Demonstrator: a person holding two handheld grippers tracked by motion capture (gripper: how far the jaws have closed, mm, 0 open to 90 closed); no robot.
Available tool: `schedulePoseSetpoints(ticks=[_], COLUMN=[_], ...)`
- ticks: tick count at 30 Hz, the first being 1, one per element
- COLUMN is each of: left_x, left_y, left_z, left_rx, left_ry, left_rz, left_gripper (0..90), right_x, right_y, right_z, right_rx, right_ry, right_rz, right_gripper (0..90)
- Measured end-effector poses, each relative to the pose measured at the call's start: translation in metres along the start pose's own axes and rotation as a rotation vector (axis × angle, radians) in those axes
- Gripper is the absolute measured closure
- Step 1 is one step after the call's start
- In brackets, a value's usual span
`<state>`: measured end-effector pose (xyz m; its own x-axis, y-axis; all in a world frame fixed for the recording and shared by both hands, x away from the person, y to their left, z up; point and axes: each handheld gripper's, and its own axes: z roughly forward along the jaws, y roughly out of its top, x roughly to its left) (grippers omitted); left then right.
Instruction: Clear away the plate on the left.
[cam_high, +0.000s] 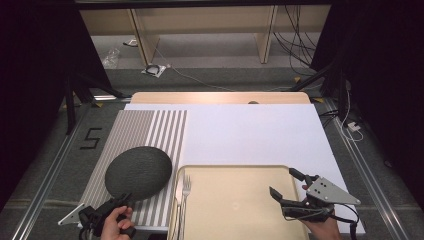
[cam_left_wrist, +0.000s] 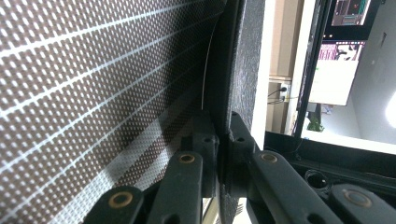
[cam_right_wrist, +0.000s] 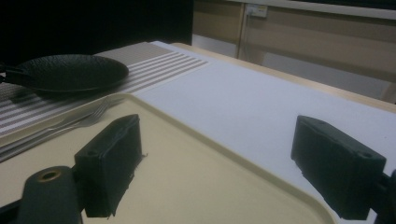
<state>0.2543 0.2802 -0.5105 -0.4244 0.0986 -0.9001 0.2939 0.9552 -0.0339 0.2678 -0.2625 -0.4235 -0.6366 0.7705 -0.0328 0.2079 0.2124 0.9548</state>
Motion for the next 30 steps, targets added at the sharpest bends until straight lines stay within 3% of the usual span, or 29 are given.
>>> schedulePoseSetpoints(ticks=[8, 30], left_x=[-0.002, -0.015], left_y=[-0.004, -0.025], left_z=[0.001, 0.003], left_rx=[0.047, 0.183], left_ry=[-0.037, -0.105], left_rz=[-0.012, 0.041], left_gripper=[85.1, 84.3], right_x=[0.0, 0.0], right_y=[0.0, 0.0], right_z=[0.0, 0.0], right_rx=[0.003, 0.002], right_ry=[0.0, 0.0], right_rz=[-0.004, 0.001], right_gripper=[17.0, 17.0])
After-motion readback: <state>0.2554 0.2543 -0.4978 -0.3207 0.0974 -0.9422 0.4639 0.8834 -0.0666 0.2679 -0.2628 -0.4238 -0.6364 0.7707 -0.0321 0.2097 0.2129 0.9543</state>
